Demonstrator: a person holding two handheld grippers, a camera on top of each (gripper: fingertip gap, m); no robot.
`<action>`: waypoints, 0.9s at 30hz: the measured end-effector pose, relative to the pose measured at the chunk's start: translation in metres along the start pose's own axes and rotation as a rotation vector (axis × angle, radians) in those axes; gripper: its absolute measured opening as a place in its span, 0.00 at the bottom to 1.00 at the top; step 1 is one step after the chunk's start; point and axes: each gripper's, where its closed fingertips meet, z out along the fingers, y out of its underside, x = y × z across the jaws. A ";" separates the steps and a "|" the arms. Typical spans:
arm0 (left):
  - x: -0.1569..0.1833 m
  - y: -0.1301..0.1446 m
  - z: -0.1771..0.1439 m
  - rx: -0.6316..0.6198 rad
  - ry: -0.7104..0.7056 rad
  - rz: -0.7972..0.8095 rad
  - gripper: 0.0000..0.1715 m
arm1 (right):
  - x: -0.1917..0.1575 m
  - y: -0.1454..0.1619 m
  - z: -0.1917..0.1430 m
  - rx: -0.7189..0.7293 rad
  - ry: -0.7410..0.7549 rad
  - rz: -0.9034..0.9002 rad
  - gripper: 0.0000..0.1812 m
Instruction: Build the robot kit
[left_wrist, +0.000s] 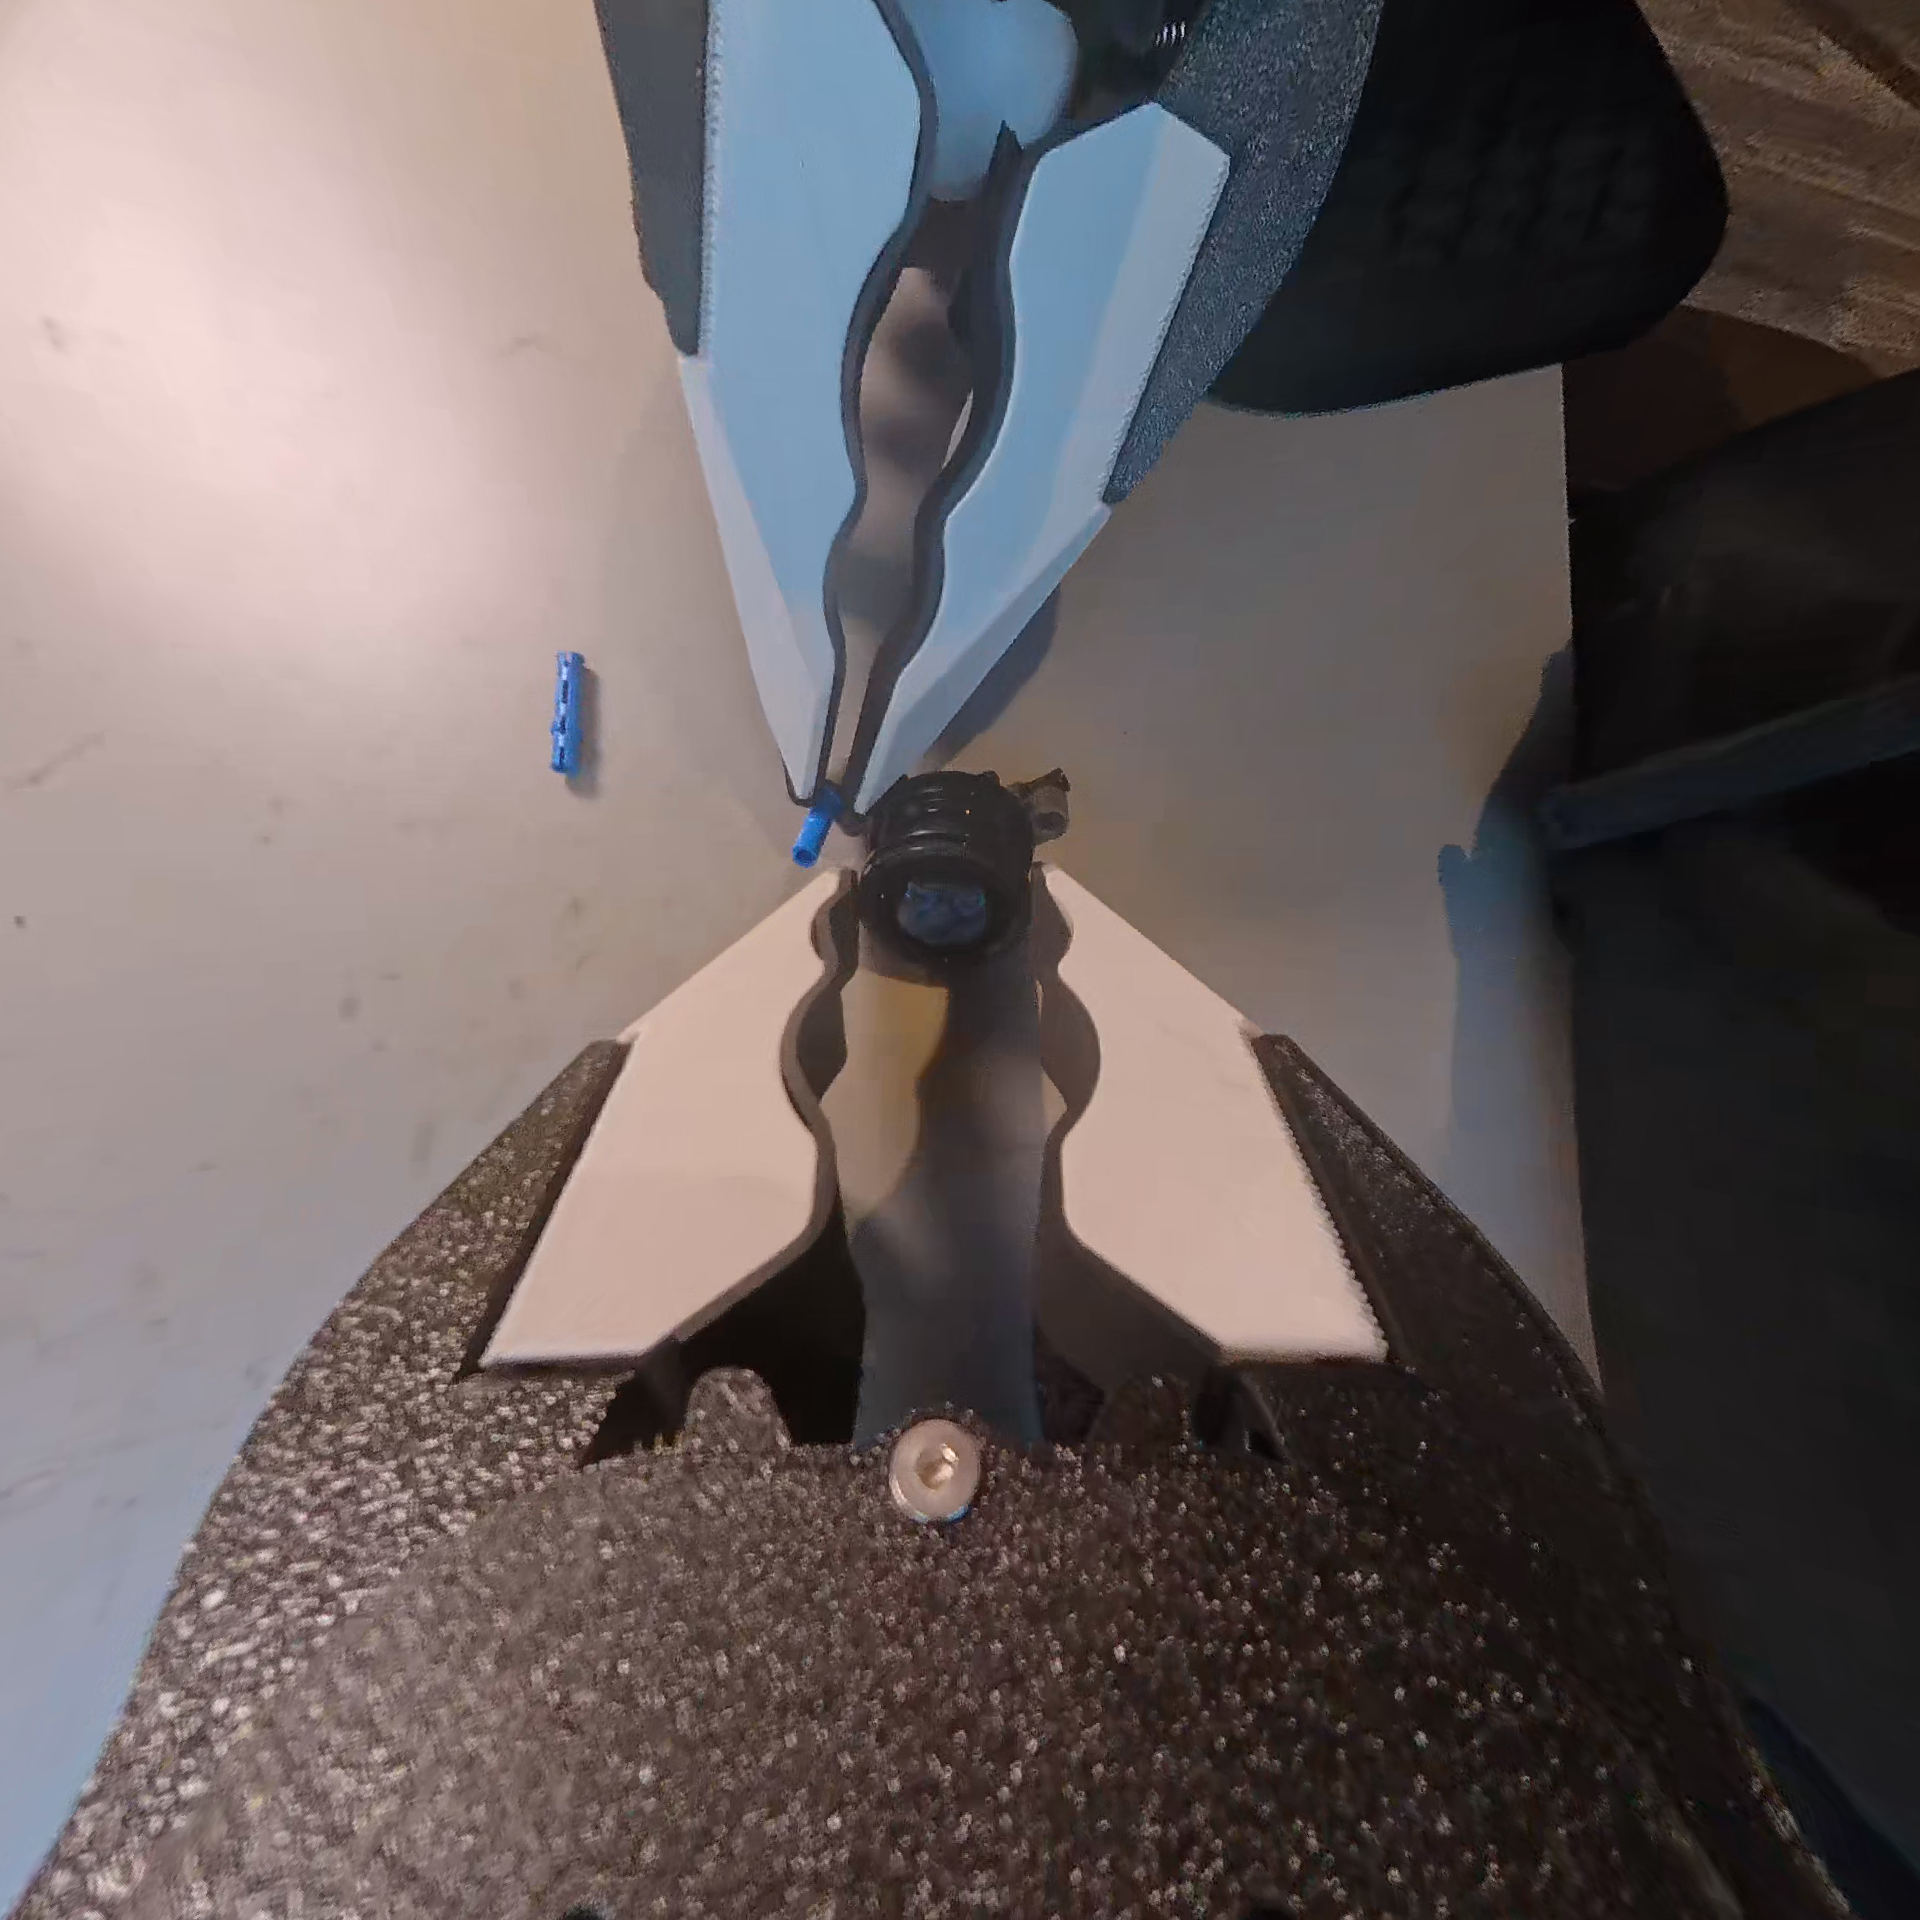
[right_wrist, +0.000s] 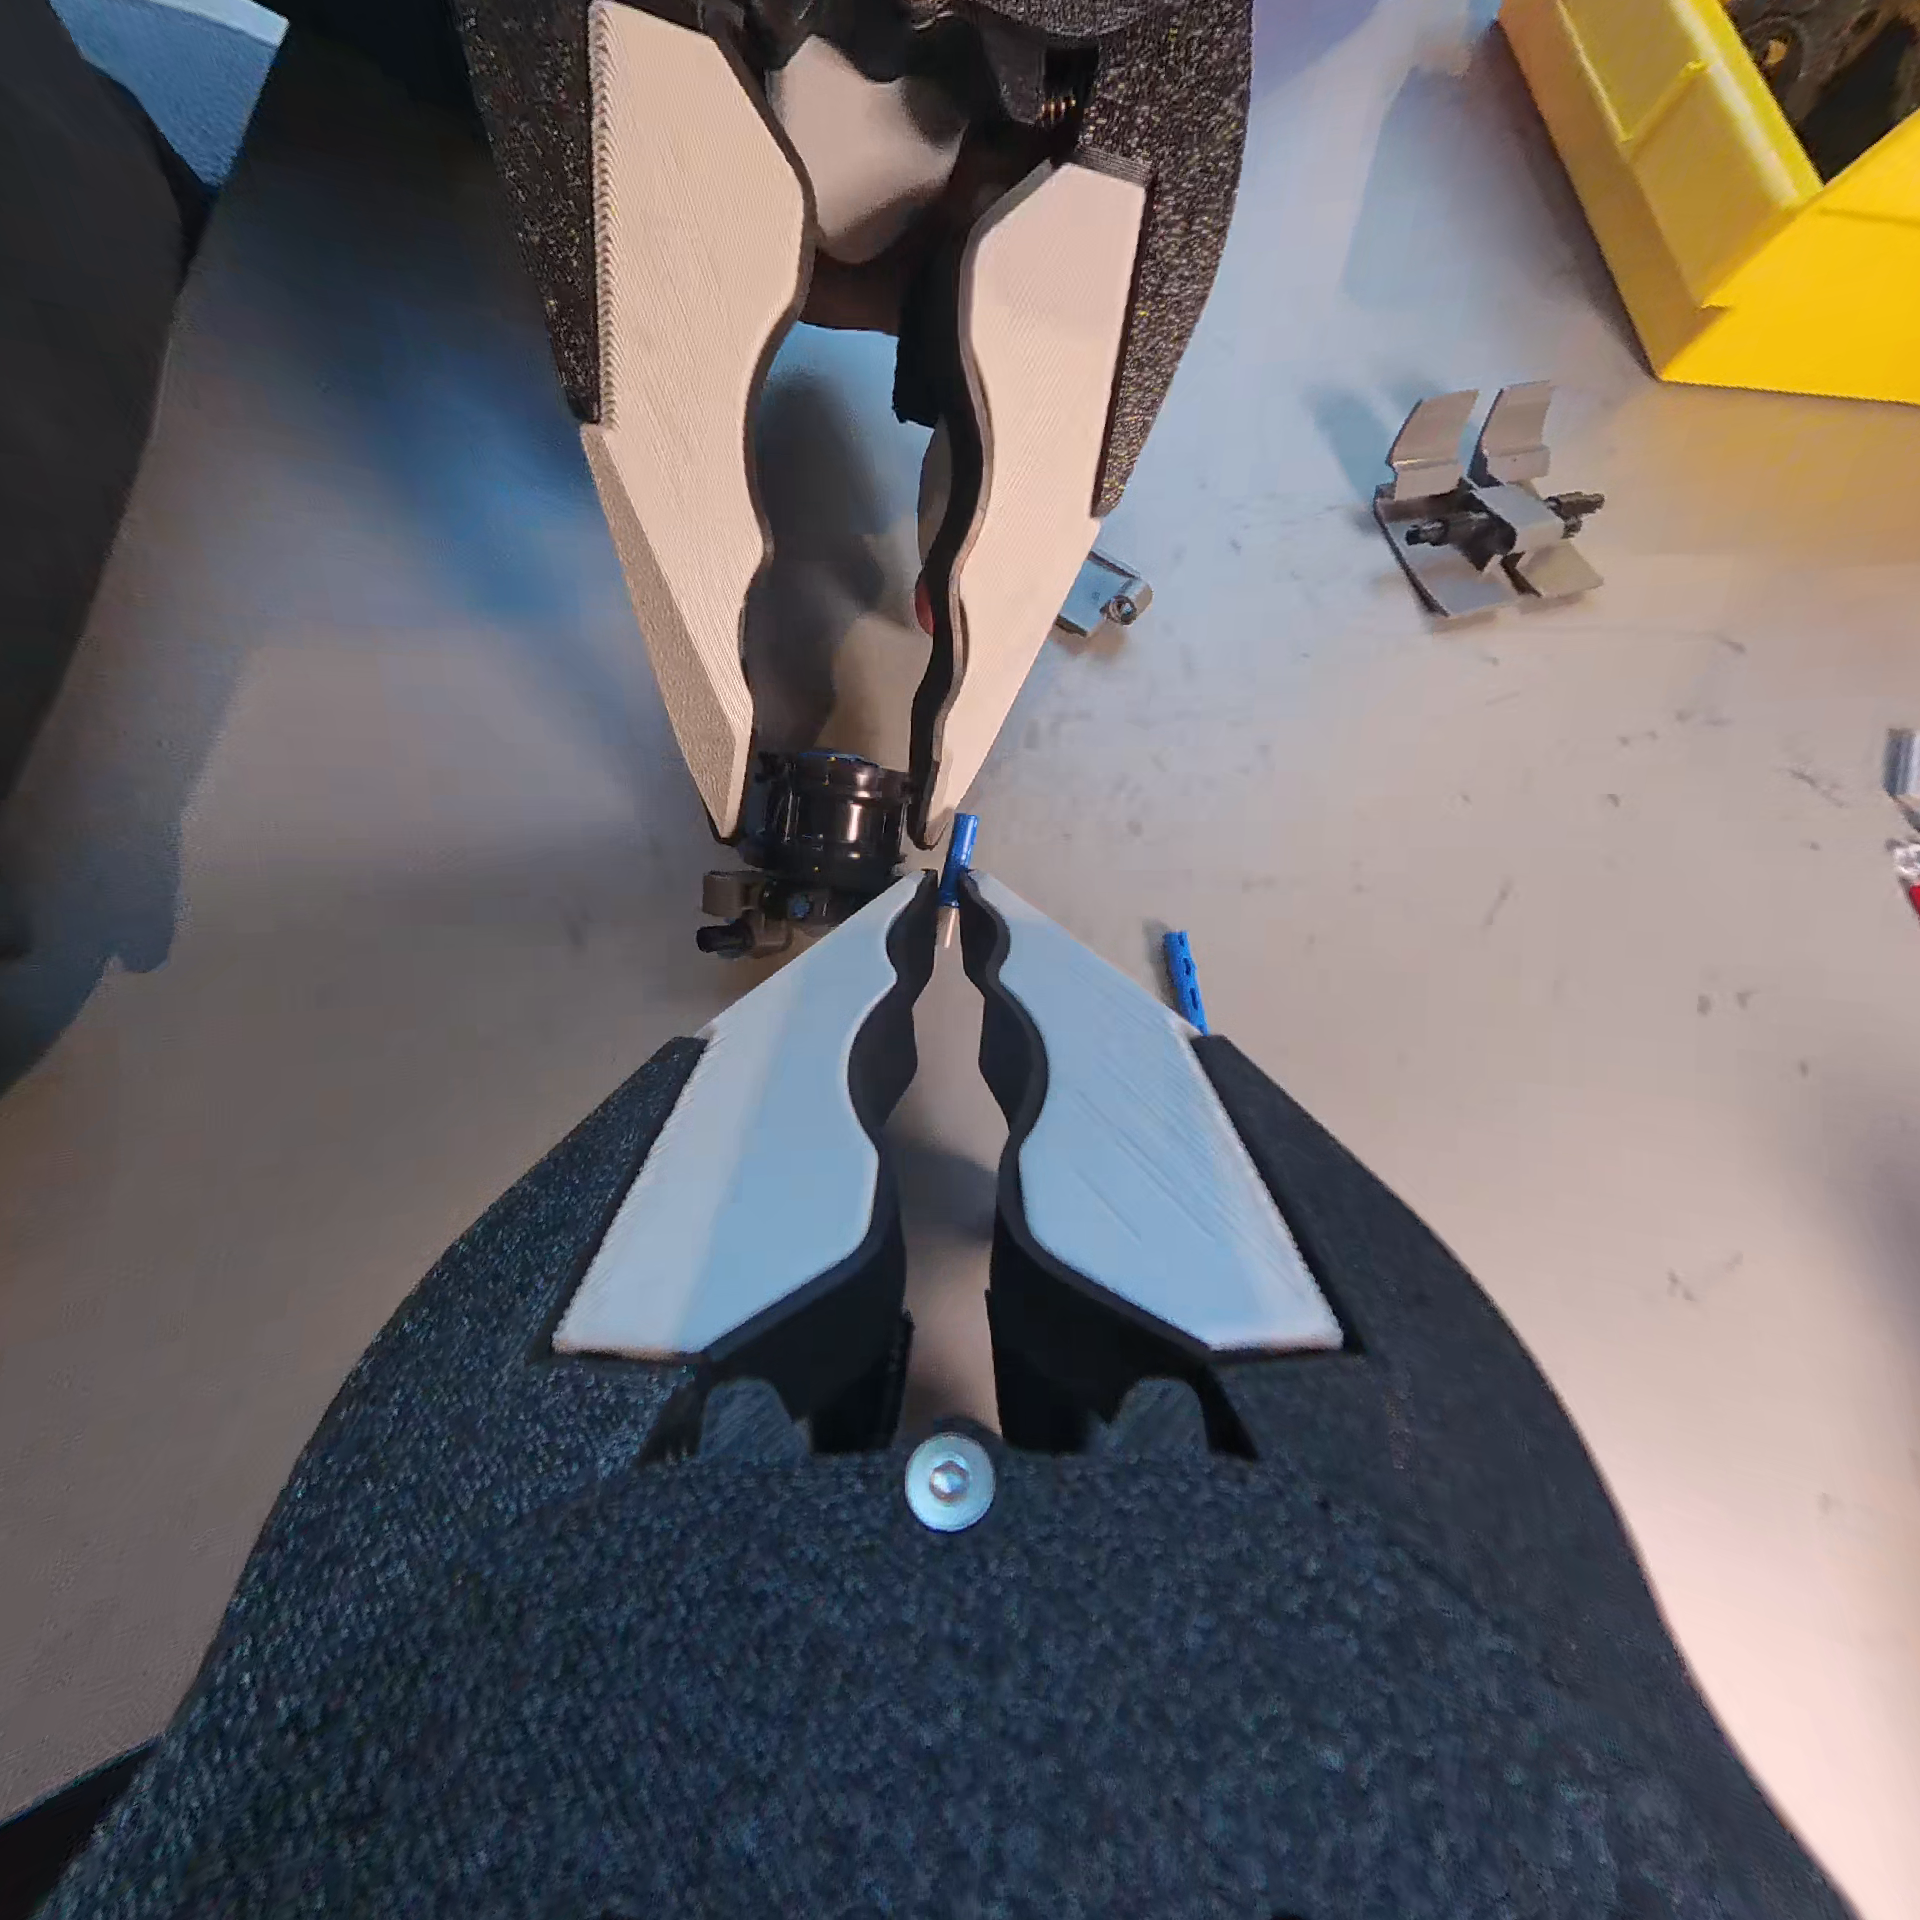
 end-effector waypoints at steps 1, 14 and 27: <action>0.000 -0.002 -0.001 0.000 0.009 0.004 0.18 | 0.000 0.001 -0.001 0.005 0.007 0.011 0.02; -0.011 -0.004 -0.013 -0.203 -0.022 0.348 0.18 | -0.002 0.002 -0.011 0.002 -0.024 0.028 0.09; -0.008 0.009 -0.021 -0.029 -0.009 0.312 0.20 | 0.004 -0.017 0.004 -0.033 -0.314 -0.054 0.11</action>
